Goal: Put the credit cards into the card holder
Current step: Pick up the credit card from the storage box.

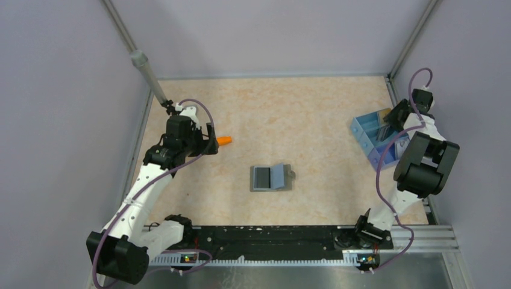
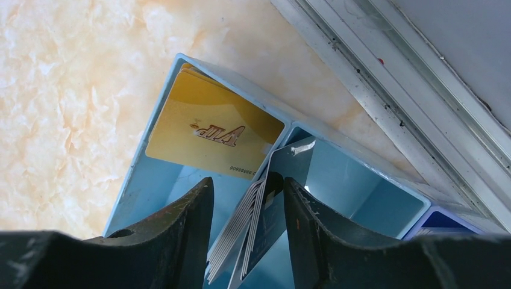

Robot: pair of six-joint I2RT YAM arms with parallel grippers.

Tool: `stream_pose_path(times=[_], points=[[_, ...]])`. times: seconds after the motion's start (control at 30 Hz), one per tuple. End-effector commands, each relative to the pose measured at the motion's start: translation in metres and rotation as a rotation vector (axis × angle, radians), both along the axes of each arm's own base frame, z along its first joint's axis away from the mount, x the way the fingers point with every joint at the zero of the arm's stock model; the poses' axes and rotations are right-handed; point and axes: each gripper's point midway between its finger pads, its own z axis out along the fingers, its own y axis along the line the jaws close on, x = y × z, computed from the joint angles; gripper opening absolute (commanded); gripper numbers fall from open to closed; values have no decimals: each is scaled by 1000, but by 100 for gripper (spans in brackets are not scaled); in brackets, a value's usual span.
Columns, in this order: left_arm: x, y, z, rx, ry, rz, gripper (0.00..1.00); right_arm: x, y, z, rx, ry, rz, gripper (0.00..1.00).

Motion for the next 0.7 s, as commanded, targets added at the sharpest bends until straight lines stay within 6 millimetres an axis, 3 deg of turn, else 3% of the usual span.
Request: stream_pose_path(times=[0.0,0.43,0.67], points=[[3,0,3,0,-26,-11,99,19,-3,42,-35,-115,10,45],[3,-1,2,0,-22,-13,99,17,-4,66,-60,-159,4,43],[3,-1,2,0,-22,-13,99,17,-4,63,-61,-147,2,30]])
